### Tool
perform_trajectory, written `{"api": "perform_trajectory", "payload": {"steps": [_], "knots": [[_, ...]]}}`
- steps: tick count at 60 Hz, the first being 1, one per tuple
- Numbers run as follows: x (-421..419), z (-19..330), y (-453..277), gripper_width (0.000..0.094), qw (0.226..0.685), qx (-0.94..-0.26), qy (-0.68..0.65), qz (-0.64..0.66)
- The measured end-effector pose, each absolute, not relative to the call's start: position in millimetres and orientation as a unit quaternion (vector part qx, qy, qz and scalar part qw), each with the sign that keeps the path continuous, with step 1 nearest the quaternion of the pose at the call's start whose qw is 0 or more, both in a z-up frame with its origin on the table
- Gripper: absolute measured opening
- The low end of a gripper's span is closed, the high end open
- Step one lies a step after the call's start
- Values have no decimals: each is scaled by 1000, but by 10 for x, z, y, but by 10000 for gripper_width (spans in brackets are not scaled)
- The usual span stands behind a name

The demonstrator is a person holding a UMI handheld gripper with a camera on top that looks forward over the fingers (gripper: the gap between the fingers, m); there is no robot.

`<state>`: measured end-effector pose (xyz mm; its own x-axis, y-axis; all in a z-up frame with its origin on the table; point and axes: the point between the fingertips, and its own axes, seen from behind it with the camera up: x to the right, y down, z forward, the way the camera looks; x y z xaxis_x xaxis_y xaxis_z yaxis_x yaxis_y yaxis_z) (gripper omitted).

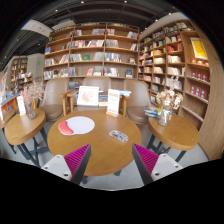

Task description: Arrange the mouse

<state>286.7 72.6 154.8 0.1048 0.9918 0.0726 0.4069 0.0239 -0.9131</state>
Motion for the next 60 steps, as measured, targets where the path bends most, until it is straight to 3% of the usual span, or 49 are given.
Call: {"api": "perform_trajectory", "payload": {"steps": [22,60], "knots": [[2493,1127,1400,860,435,-616,-572,321],[982,-41,1648,856,372,-652,-595,287]]}}
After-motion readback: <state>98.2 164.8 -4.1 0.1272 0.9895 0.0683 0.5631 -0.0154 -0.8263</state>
